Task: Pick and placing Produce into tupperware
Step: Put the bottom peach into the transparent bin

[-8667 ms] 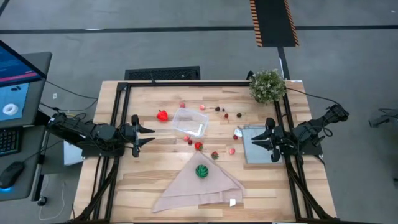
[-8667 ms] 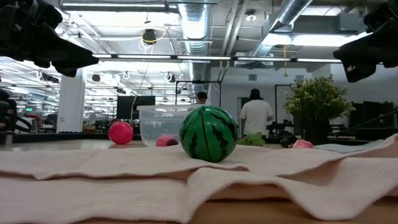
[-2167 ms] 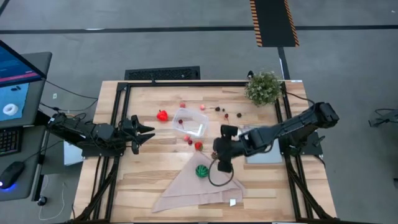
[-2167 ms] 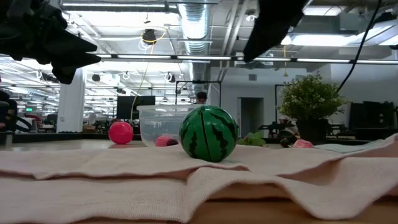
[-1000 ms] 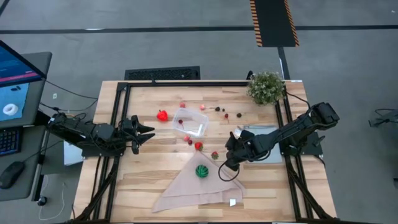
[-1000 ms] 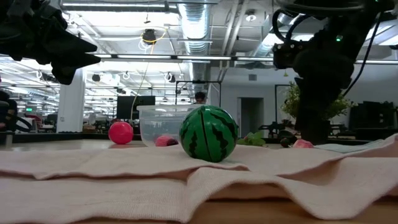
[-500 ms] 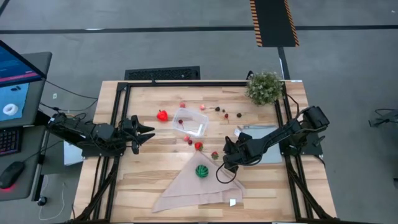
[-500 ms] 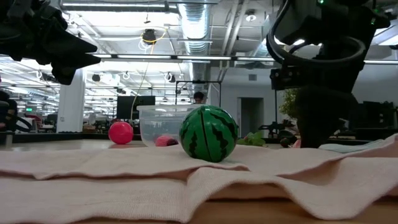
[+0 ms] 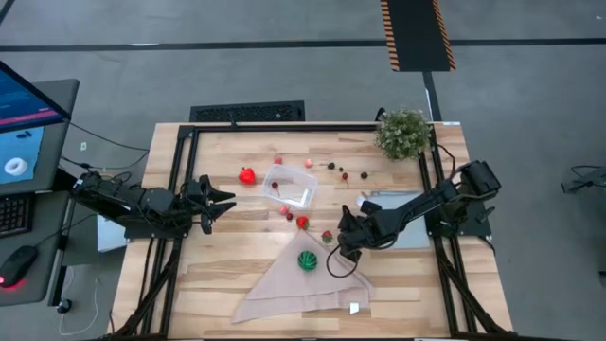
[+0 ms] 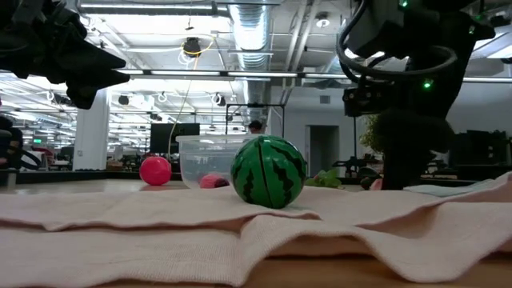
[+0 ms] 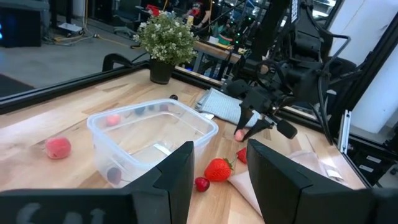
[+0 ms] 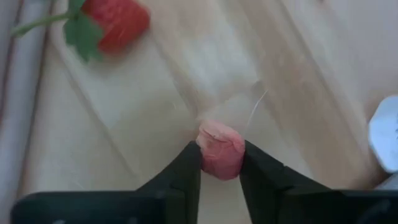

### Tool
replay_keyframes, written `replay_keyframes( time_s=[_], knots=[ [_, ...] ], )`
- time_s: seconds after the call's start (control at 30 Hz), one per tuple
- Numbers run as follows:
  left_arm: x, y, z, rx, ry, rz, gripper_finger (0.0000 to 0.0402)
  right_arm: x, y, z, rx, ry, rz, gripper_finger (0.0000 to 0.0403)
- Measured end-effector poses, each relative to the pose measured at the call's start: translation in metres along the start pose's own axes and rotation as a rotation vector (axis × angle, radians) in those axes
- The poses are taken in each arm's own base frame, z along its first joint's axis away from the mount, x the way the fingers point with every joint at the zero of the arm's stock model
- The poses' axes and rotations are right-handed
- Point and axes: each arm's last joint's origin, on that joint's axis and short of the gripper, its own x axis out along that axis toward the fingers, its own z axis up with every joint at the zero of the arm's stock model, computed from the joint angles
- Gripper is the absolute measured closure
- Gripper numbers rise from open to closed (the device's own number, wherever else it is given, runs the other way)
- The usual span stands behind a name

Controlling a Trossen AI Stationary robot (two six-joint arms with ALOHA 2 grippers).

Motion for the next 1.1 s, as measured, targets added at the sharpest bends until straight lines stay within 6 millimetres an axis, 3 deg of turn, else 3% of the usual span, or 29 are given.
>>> replay_keyframes(
  time_s=[0.13,0.33,0.6,0.93,1.1],
  knots=[
    [0.000,0.000,0.000,0.000,0.000,0.001,0.0263,0.002,-0.002,0.005,-0.009,-0.021,0.003,0.0308],
    [0.000,0.000,0.000,0.000,-0.002,0.007,0.0263,0.003,-0.011,0.021,-0.031,-0.041,-0.026,0.0293],
    [0.000,0.000,0.000,0.000,-0.002,0.008,0.0263,-0.014,-0.028,0.060,-0.067,-0.141,-0.018,0.0300],
    [0.000,0.000,0.000,0.001,-0.003,0.013,0.0263,-0.044,-0.053,0.128,-0.125,-0.355,0.009,0.0295],
    [0.000,0.001,-0.001,0.004,0.002,0.015,0.0263,-0.048,-0.069,0.148,-0.096,-0.408,0.087,0.0294]
  ],
)
